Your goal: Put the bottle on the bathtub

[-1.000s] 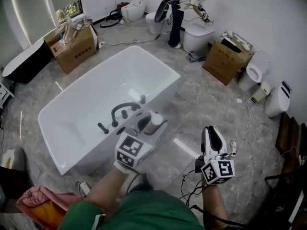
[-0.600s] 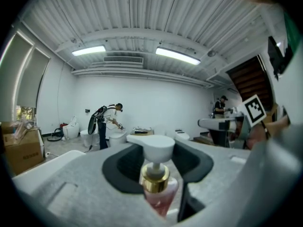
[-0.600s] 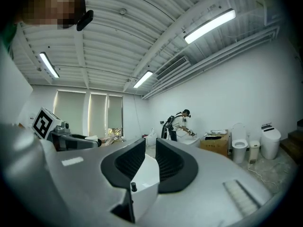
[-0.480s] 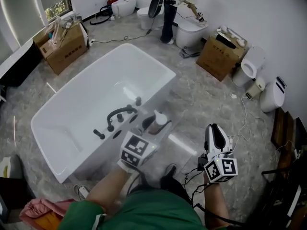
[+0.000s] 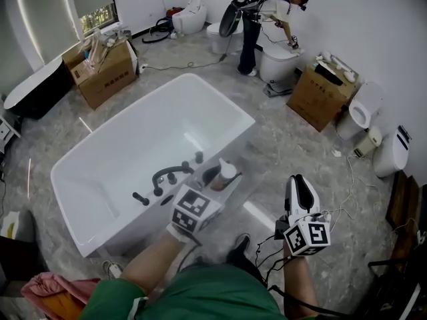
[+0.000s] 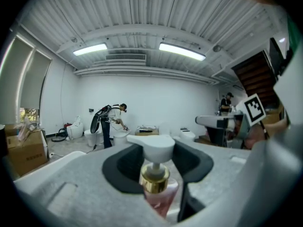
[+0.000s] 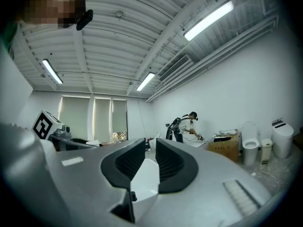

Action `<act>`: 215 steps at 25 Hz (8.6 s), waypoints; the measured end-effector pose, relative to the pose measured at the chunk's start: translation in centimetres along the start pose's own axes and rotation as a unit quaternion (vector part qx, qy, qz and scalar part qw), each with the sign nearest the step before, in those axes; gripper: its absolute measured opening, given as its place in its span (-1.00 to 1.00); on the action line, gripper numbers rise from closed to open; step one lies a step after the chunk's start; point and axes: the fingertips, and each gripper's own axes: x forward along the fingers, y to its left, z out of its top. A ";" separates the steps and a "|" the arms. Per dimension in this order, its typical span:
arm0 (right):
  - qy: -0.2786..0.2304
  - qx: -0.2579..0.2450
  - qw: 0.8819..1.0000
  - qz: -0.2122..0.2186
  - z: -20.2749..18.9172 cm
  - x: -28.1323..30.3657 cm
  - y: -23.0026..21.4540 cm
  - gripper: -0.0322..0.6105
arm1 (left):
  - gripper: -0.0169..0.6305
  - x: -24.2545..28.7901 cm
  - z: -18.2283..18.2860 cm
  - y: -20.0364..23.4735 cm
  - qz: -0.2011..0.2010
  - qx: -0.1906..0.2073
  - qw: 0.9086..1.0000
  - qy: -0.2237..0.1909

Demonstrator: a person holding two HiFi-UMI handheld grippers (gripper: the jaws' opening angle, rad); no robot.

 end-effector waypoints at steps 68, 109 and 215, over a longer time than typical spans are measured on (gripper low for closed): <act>0.175 0.058 0.965 0.185 -16.1 44.2 -21.8 -0.74 | -0.40 36.2 -21.7 37.1 0.211 -0.078 0.963 0.149; 0.214 0.069 0.956 0.187 -20.6 44.4 -22.9 -0.74 | -0.28 36.3 -29.3 40.9 0.316 -0.149 0.923 0.162; -0.028 -0.049 0.984 0.171 7.4 46.5 -19.2 -0.74 | -0.49 29.5 11.9 34.2 0.278 0.003 0.959 -0.058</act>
